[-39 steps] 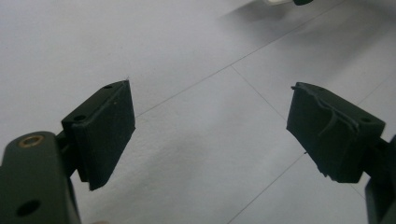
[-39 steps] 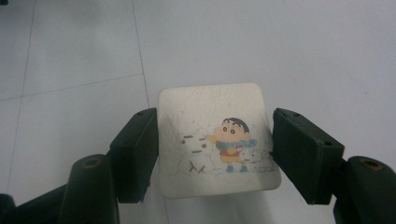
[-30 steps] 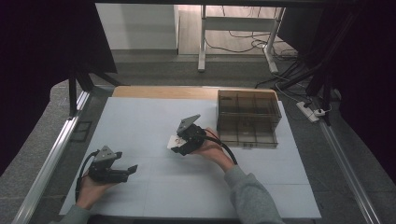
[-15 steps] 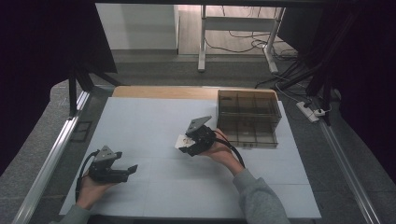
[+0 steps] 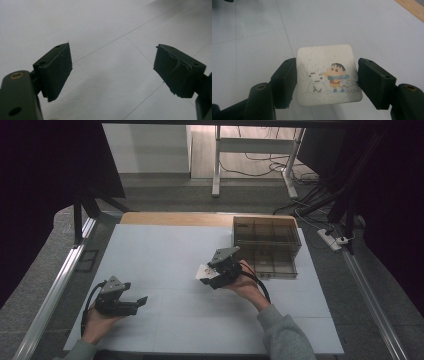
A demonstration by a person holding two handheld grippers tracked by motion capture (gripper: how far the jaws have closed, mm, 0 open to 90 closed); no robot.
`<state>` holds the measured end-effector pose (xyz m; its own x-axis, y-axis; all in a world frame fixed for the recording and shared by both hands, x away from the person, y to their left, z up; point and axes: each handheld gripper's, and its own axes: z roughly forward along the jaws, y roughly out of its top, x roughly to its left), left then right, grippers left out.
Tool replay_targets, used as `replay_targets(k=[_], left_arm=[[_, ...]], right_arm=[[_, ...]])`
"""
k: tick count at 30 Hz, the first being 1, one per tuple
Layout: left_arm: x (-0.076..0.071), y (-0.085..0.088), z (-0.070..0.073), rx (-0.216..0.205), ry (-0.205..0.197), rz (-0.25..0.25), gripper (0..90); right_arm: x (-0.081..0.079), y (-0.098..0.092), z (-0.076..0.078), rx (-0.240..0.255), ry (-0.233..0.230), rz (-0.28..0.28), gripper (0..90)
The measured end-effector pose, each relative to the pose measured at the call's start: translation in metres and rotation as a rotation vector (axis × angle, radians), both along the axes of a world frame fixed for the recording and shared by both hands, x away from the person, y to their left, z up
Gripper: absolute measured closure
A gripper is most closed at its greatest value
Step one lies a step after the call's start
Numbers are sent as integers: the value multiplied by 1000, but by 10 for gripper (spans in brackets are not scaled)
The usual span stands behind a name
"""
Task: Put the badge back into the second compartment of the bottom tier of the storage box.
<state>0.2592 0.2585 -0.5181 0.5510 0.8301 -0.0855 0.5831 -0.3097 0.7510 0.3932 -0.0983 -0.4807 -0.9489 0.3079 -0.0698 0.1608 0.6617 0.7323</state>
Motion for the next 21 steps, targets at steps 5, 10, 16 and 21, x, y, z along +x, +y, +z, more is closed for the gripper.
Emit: replay_targets(k=[5,10,16,21], left_arm=[[0,0,0,0,-1,2,150],[-1,0,0,1,-2,0,150],[-1,1,1,-1,-5,0,152],[-1,1,1,-1,-6,-1,152]], right_arm=[[-3,-10,3,13,-11,-24,331],[-5,-22,5,11,-18,-45,332],[-9,-34,6,12,-13,-71,332],[-11,-44,5,15,-12,-92,331]])
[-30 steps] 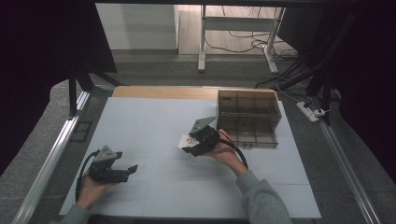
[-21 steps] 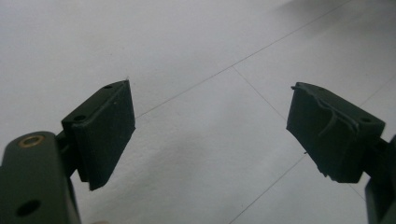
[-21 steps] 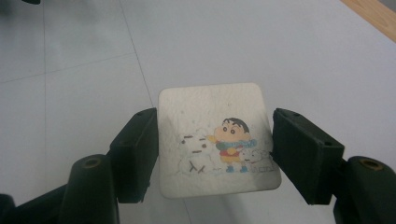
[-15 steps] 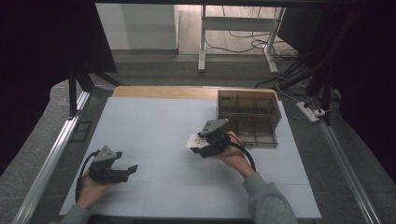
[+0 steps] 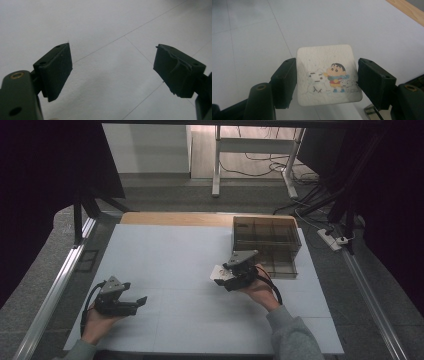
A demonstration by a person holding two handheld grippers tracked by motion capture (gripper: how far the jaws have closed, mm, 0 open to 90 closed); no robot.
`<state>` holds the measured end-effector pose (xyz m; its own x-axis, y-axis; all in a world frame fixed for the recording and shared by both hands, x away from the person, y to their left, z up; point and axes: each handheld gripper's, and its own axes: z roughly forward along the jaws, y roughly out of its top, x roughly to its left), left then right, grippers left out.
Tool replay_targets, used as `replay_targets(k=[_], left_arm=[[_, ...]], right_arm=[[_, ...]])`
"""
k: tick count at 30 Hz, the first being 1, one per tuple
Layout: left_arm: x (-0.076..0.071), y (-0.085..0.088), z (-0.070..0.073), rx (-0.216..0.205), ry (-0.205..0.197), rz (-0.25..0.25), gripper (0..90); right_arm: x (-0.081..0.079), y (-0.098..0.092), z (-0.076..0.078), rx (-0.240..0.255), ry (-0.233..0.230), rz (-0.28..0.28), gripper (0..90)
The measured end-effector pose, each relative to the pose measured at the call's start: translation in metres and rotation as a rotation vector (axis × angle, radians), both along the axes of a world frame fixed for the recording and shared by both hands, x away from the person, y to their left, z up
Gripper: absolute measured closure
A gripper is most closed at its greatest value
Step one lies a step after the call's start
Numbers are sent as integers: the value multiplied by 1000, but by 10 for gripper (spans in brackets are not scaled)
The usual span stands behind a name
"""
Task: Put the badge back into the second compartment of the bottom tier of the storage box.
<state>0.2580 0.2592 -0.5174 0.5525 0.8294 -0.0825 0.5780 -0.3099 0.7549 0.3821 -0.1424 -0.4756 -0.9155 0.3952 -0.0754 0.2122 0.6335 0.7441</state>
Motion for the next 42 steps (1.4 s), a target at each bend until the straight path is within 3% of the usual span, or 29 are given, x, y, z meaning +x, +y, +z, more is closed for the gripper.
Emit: replay_targets(k=[24,42], left_arm=[[0,0,0,-1,1,0,152],[0,0,0,-2,1,-1,151]], right_arm=[[-10,-33,5,-8,-7,-86,331],[-17,-69,9,-10,-19,-194,331]])
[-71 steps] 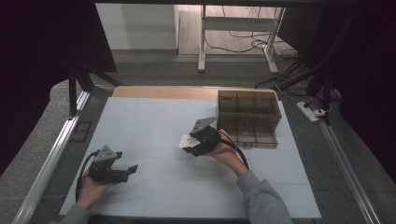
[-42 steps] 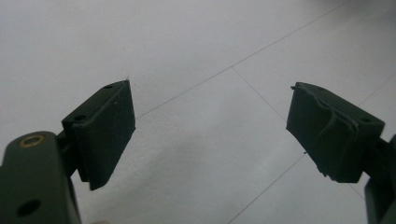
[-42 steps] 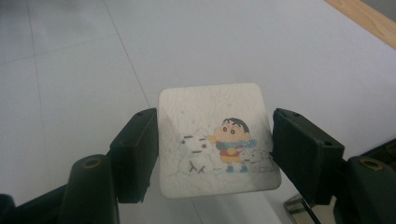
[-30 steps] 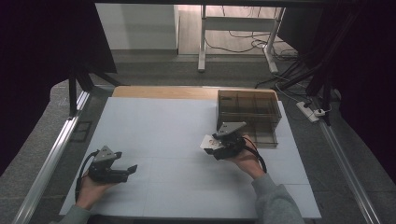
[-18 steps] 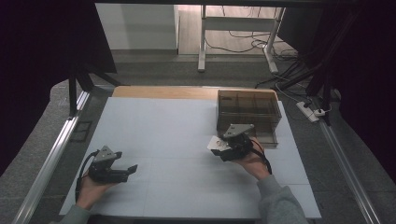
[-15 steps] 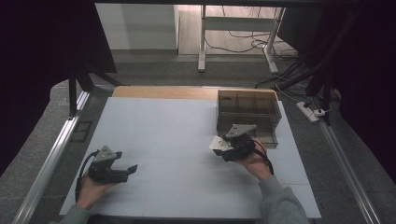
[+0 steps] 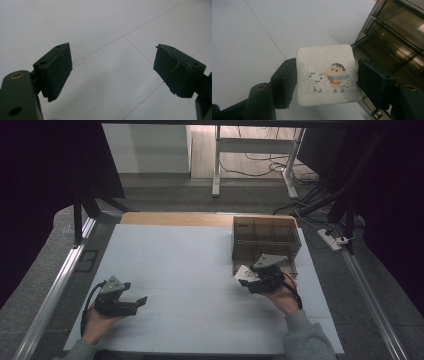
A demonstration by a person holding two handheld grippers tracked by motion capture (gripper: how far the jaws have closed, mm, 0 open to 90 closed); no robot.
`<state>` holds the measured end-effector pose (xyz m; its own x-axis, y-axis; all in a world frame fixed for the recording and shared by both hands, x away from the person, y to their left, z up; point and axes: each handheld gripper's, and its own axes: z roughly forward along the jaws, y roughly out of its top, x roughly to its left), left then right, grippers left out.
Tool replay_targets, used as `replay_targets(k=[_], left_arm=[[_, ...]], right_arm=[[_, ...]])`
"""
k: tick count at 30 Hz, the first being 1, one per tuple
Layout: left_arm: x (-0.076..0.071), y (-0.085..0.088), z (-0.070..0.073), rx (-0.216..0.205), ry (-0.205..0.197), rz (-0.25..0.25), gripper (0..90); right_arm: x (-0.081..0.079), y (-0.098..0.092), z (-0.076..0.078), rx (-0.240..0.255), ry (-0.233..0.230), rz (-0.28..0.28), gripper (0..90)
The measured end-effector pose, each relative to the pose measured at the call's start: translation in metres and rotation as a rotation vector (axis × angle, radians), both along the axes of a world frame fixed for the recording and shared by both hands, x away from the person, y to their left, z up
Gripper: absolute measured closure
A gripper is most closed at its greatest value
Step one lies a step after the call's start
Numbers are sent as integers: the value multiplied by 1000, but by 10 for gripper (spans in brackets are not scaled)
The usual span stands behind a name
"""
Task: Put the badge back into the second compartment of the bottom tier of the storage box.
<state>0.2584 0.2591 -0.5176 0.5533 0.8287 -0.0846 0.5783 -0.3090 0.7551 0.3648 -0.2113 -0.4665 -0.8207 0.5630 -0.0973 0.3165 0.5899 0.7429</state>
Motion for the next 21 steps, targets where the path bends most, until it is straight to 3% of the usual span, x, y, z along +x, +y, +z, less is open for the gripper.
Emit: replay_targets(k=[21], left_arm=[[0,0,0,3,1,0,153]], right_arm=[[1,-49,-2,-12,4,-145,331]])
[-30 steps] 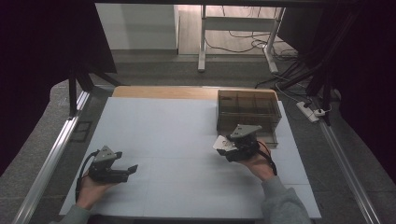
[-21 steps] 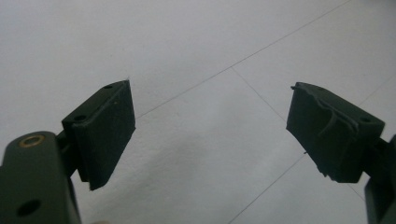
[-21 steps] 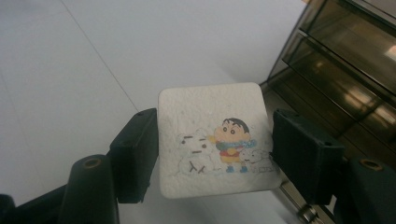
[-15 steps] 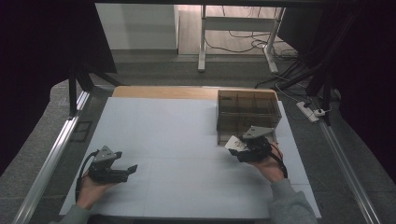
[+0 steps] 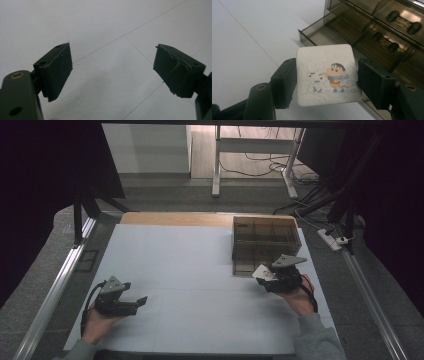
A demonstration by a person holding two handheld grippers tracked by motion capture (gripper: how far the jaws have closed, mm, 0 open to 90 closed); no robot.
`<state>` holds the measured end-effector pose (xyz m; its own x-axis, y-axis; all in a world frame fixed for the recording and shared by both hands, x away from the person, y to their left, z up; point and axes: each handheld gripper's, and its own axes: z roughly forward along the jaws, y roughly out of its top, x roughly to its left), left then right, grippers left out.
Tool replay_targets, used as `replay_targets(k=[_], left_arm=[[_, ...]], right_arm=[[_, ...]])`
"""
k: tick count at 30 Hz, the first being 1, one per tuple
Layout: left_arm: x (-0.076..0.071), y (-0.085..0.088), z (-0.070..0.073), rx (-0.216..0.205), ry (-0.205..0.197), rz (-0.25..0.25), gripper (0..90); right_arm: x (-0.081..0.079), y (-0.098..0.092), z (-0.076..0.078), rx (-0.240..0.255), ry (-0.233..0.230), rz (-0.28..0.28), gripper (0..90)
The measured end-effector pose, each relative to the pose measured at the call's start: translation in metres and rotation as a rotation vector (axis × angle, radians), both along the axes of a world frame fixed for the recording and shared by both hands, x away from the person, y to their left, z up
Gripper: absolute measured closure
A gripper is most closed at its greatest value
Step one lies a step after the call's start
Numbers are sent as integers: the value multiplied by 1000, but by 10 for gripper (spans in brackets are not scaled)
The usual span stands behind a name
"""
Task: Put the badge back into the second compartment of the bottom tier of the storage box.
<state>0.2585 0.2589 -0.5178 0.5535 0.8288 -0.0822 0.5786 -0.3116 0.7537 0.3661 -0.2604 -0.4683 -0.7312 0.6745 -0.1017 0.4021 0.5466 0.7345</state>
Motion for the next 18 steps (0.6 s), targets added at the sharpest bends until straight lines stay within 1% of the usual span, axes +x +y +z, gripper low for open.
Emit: replay_targets(k=[3,4,9,12,13,18], left_arm=[[0,0,0,0,0,-1,153],[0,0,0,1,0,-1,153],[0,0,0,1,1,-1,153],[0,0,0,0,0,0,153],[0,0,0,0,1,-1,153],[0,-1,0,2,2,-2,153]], right_arm=[[0,-4,0,-5,-4,-11,331],[0,-6,0,-8,0,-24,331],[1,-11,-1,-12,3,-49,331],[2,-16,-1,-14,7,-76,331],[3,-20,-2,-24,6,-102,331],[6,-26,-2,-24,9,-138,331]])
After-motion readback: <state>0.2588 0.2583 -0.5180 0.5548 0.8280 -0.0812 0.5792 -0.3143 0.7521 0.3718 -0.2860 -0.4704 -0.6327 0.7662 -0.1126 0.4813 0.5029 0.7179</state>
